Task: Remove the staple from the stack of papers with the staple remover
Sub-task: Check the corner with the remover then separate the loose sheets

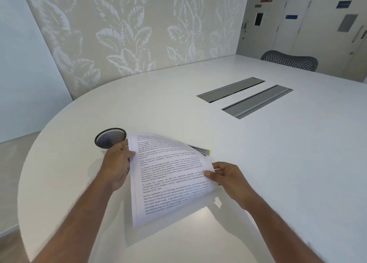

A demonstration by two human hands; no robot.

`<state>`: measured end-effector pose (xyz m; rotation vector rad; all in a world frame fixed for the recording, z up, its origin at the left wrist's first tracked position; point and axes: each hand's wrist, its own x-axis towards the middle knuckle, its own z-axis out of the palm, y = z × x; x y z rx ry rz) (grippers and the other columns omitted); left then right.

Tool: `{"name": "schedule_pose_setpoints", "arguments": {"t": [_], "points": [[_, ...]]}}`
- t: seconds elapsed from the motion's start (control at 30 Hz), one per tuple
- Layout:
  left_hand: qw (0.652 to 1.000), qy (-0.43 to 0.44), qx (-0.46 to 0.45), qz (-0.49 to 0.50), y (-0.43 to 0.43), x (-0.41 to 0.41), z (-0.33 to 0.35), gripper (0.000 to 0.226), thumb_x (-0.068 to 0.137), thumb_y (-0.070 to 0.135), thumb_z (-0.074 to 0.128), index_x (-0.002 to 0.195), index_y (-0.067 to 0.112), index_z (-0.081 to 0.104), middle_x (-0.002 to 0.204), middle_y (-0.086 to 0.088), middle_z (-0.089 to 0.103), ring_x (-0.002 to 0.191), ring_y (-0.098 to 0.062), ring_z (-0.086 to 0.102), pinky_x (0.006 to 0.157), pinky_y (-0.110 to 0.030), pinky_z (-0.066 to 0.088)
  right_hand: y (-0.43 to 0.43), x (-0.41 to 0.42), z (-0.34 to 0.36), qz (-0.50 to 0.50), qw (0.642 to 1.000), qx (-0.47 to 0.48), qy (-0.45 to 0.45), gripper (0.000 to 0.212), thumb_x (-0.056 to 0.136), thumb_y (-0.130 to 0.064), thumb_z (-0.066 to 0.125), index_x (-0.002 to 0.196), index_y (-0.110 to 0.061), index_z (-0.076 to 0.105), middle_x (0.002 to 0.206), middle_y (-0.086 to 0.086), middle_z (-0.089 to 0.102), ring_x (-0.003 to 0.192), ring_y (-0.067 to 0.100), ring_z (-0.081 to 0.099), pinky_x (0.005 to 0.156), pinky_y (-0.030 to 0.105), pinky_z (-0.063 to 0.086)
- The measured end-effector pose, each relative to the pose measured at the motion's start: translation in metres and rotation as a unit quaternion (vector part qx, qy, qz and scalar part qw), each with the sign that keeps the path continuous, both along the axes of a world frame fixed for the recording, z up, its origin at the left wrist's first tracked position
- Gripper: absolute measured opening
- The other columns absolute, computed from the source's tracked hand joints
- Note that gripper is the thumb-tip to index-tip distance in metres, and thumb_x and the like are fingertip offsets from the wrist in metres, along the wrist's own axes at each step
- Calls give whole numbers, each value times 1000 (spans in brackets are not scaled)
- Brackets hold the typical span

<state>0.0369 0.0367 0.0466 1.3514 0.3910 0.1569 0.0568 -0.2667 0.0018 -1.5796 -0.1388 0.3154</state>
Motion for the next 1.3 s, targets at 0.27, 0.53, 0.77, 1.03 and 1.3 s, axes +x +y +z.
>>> {"name": "schedule_pose_setpoints", "arguments": {"t": [0.27,0.53,0.77,1.03,1.3], "points": [[998,52,30,5,-5,-7,-35,56,92,-20,42,100,22,77,89,6,83,82,-13,78,80,-36,61,-7,-29,-4,-2,999,-24,26,14,95,-9,62,105,-9,72,94,11,79,88,28,76,75,34,60],[959,59,277,20,-11,-30,-59,68,81,-15,43,124,32,67,102,16,75,107,-21,71,89,-37,56,-1,-40,-24,-29,946,-315,-71,27,88,-28,71,114,-30,65,73,-7,61,68,7,62,60,12,47],[831,80,544,-88,-10,-52,-79,60,97,26,62,152,11,44,167,-8,30,154,-23,26,124,-39,21,-3,-60,-18,14,904,-406,-133,45,84,-36,68,127,-37,56,69,-8,60,63,3,58,57,14,45],[786,57,604,-118,-2,-68,-85,60,102,44,49,156,19,38,169,-1,24,157,-17,19,125,-35,11,-1,-81,-15,37,866,-462,-186,48,88,-51,59,135,-40,52,81,-15,48,73,-1,51,59,11,36],[799,40,591,-100,-6,-72,-83,59,102,42,50,155,16,41,167,-4,30,155,-18,24,125,-38,19,-3,-76,-14,14,899,-406,-165,42,84,-53,65,123,-38,61,69,-10,62,60,0,58,56,15,42]]}}
